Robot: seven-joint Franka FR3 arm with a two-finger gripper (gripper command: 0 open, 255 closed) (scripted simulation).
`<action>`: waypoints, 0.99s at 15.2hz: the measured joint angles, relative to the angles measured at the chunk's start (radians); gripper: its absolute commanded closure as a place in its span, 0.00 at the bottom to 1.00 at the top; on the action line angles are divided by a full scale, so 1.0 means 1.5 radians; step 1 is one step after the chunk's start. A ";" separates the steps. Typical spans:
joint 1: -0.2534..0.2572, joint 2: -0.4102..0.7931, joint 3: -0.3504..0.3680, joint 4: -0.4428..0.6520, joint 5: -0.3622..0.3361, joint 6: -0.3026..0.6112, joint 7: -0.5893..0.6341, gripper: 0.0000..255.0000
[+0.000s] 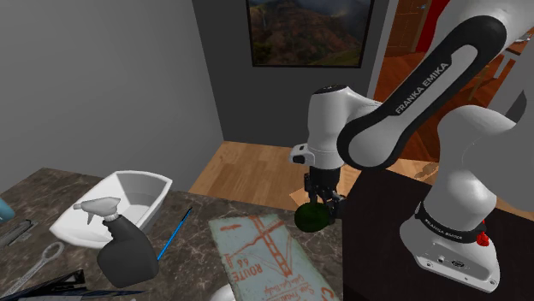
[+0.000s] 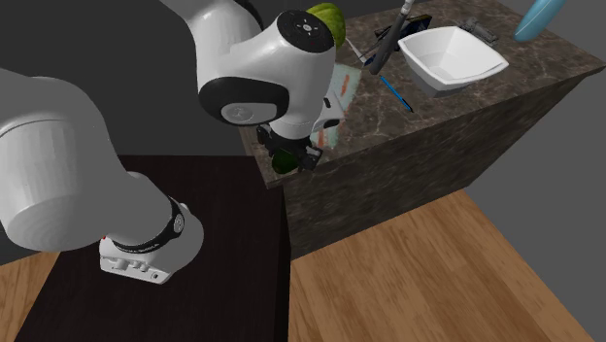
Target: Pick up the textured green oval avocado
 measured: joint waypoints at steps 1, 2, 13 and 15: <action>0.000 0.000 0.000 0.000 0.000 0.000 0.000 1.00; 0.000 0.000 0.000 0.000 0.000 0.000 0.000 1.00; -0.018 -0.056 0.012 0.012 -0.027 -0.066 0.027 1.00; -0.025 -0.077 0.015 0.017 -0.035 -0.091 0.034 1.00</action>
